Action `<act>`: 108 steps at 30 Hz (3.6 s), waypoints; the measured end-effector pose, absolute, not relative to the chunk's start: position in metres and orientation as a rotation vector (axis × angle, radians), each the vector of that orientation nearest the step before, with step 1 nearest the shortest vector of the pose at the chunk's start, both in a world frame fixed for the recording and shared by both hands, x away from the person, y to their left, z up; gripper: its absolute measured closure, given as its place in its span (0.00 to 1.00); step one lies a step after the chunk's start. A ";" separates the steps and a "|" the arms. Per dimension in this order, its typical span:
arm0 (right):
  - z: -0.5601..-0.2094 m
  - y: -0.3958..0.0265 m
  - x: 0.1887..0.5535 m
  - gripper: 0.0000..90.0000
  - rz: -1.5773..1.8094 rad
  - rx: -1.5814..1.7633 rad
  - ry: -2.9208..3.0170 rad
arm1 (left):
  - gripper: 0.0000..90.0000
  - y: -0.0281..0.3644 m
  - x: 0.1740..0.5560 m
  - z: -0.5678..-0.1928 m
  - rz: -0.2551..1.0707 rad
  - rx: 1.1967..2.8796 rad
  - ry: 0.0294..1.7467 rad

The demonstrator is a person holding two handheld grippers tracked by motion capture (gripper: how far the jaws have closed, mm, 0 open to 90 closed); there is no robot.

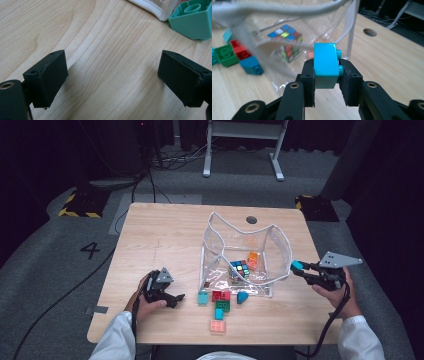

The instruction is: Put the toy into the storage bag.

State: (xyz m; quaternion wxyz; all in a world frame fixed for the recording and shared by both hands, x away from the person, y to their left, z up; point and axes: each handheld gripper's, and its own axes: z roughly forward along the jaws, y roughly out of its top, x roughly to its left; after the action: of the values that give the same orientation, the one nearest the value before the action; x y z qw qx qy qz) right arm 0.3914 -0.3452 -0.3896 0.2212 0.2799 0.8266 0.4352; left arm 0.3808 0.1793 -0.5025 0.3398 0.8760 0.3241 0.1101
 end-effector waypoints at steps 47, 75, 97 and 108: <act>-0.321 -0.225 0.452 0.75 1.077 0.375 2.583 | 0.10 0.179 0.381 -0.503 0.286 2.279 0.845; -0.343 -0.232 0.468 0.75 0.597 0.423 2.812 | 0.10 0.179 0.381 -0.503 0.286 2.279 0.844; -0.334 -0.263 0.450 0.52 0.836 0.490 2.681 | 0.10 0.179 0.381 -0.503 0.286 2.280 0.844; -0.320 -0.293 0.424 0.36 1.059 0.514 2.474 | 0.10 0.179 0.381 -0.503 0.286 2.280 0.844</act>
State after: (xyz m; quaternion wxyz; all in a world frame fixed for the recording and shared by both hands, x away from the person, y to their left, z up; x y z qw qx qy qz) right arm 0.4243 -0.2926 -0.3201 0.1996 0.1840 0.8848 0.3787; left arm 0.3807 0.1793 -0.5025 0.3398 0.8759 0.3243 0.1099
